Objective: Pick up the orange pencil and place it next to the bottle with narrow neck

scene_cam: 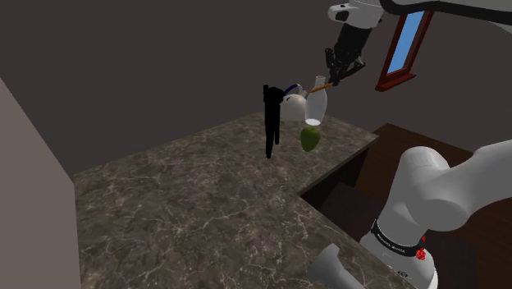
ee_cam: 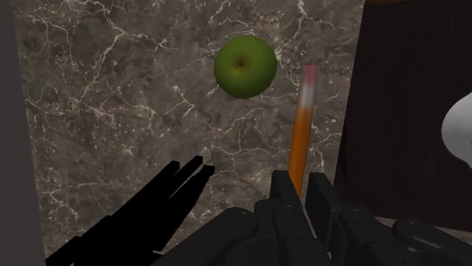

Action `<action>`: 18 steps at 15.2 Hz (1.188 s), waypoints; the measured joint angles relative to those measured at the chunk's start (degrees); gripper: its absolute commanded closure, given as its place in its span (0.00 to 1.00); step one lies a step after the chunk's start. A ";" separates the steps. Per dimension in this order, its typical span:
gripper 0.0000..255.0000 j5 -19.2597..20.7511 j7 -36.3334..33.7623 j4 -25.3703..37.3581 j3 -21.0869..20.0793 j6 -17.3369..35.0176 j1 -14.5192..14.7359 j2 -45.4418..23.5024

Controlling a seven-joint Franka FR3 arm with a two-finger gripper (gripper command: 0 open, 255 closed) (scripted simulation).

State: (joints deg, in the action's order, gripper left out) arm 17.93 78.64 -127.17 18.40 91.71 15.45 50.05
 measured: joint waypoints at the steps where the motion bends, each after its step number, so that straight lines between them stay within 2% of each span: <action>1: 1.00 0.57 1.24 0.76 1.24 0.05 -0.09 -0.45; 8: 1.00 4.62 10.98 6.13 11.29 0.85 -0.47 -3.55; 14: 1.00 6.31 19.37 13.32 20.82 2.07 1.31 -8.69; 18: 1.00 7.09 20.70 12.11 23.18 4.27 1.45 -8.97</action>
State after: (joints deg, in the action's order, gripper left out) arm 25.03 99.34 -115.06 41.58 95.98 16.90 41.08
